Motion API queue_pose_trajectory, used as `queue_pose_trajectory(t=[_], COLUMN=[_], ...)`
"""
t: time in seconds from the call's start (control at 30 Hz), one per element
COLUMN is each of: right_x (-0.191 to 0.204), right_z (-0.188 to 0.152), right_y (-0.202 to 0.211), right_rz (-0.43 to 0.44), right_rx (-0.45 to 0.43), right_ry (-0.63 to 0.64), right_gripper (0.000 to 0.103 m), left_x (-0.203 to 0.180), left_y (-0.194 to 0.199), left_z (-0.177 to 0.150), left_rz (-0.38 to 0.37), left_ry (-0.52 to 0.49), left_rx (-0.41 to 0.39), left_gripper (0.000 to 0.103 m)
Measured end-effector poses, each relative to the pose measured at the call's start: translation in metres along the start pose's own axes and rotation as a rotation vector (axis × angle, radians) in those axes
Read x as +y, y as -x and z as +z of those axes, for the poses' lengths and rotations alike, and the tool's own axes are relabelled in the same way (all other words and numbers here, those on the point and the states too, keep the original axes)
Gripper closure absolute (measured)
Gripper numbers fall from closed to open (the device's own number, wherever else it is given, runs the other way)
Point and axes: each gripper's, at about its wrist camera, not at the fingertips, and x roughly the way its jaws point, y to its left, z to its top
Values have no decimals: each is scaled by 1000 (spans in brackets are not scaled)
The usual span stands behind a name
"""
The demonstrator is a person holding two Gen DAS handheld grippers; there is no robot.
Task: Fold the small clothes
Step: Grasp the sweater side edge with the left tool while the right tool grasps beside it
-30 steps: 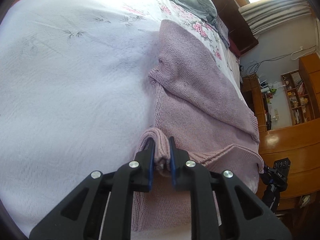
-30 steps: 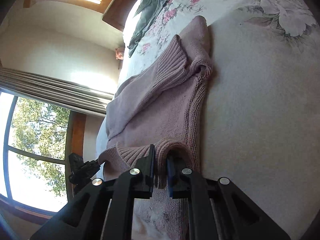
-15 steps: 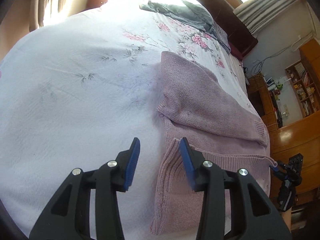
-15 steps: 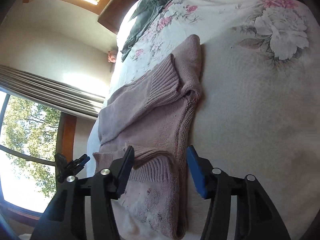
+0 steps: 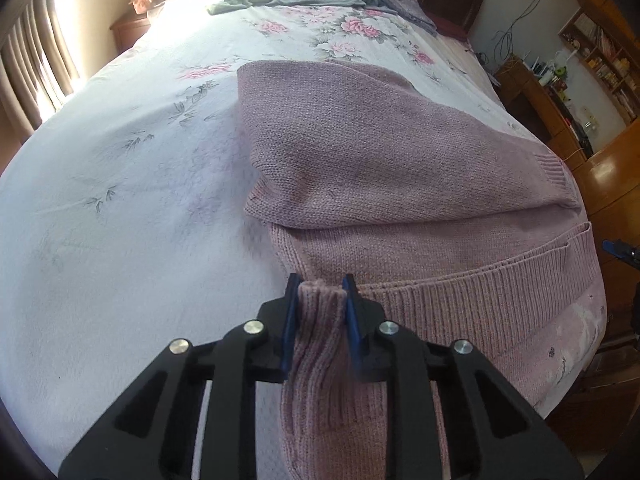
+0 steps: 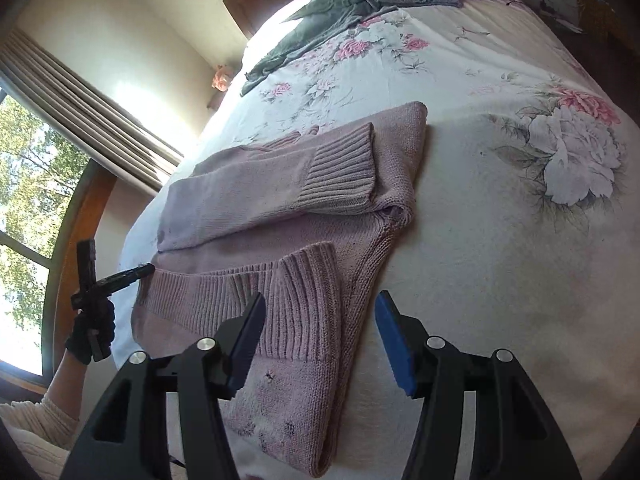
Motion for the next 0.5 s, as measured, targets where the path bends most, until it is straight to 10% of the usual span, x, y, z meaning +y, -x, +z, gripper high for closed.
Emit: queue_pose_trajectory(t=[0.5], right_x=[34], right_z=[22], right_y=[-62], right_rz=[-156], right_rx=[118], right_ry=[253], right_gripper=[45], left_x=[-29], left_y=[26], left_z=[-15], left_rz=[-38], left_ry=[-80], left_rx=[-67], left_gripper=[93])
